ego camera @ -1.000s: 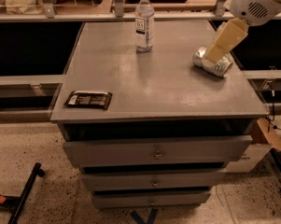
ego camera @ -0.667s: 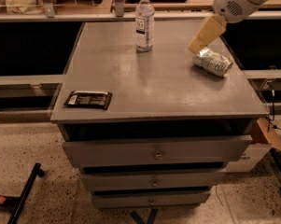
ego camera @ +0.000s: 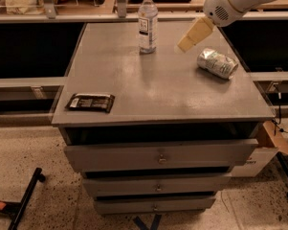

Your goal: Move blue plastic bottle near rxbar chocolate

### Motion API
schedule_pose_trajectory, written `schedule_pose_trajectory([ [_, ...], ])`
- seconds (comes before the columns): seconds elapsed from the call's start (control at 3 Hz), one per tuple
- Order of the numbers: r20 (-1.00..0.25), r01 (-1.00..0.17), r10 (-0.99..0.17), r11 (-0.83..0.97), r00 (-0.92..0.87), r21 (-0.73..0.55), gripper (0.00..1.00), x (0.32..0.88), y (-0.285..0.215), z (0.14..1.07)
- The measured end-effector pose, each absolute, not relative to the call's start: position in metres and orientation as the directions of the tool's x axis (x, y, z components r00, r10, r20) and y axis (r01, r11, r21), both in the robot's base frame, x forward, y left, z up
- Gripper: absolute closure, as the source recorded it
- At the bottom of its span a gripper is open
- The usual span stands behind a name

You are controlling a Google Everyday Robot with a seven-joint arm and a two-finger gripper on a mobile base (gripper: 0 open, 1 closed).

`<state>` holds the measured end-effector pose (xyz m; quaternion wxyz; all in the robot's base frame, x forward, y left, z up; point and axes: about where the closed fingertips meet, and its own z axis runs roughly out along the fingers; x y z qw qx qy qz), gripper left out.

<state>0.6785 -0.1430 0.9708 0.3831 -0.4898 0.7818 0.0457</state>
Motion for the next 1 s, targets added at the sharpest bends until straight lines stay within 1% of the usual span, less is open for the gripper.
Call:
schedule_pose_trajectory([
  [0.67,-0.698,-0.765,-0.689,0.553,-0.196,-0.33,0.0,0.735,-0.113,0.966],
  [1.0,-0.738,-0.745,-0.646,0.587,-0.196,-0.316,0.0,0.765,-0.099,0.959],
])
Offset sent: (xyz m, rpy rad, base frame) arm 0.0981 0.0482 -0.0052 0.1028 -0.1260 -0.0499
